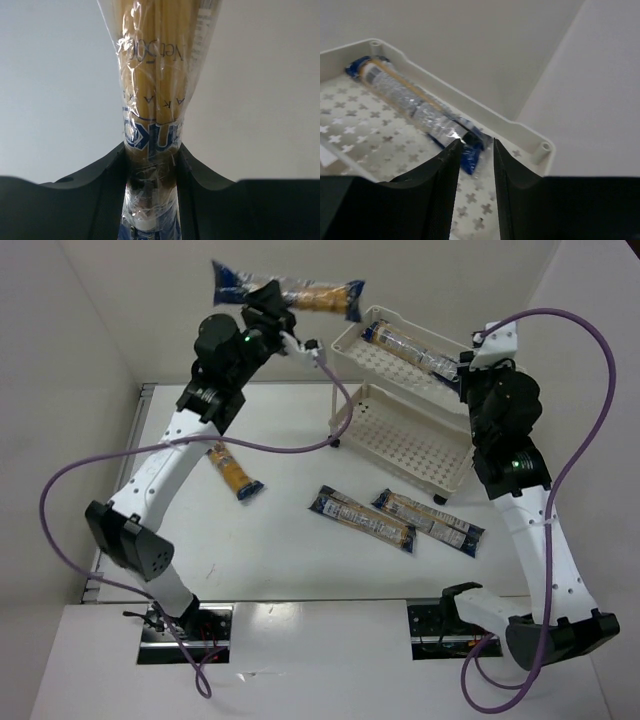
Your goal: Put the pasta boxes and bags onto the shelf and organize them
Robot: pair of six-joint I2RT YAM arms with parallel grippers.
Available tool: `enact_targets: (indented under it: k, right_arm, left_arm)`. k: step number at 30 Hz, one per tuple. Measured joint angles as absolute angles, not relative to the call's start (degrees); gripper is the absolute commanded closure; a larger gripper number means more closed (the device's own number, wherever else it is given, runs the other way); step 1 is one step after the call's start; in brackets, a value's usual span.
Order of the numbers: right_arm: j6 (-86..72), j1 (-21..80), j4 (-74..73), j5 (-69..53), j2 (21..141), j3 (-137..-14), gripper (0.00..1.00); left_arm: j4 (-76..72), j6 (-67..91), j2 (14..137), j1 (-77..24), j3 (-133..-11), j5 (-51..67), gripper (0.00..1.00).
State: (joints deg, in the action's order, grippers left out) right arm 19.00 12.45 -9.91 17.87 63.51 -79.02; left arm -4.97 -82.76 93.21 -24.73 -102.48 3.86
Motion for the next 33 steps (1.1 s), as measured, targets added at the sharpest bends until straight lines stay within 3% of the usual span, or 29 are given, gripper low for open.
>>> enact_targets:
  k: [8, 18, 22, 25, 27, 33]
  right_arm:
    - [15.1, 3.3, -9.8, 18.5, 58.8, -78.0, 0.61]
    - [9.6, -7.9, -9.9, 16.2, 53.4, -76.4, 0.59]
    - [7.6, -9.1, -10.0, 14.0, 52.4, -75.4, 0.59]
    - [6.3, -10.7, -10.4, 12.4, 52.4, -75.2, 0.56]
    - [5.5, -11.8, -10.8, 11.1, 52.2, -75.0, 0.53]
    - [4.1, -12.5, -12.5, 8.3, 51.6, -74.9, 0.46]
  left_arm:
    - [-5.7, -84.0, 110.8, -36.2, -129.3, 12.4, 1.0]
    - [-0.3, -83.7, 126.7, -41.3, -137.6, 17.5, 0.99]
    - [2.5, -83.3, 132.1, -41.3, -141.5, 17.2, 0.89]
    - [3.4, -82.4, 134.2, -41.3, -143.8, 16.8, 0.7]
    - [3.6, -81.6, 134.4, -41.3, -144.5, 16.8, 0.45]
    - [2.1, -79.5, 134.3, -41.3, -145.0, 16.7, 0.25]
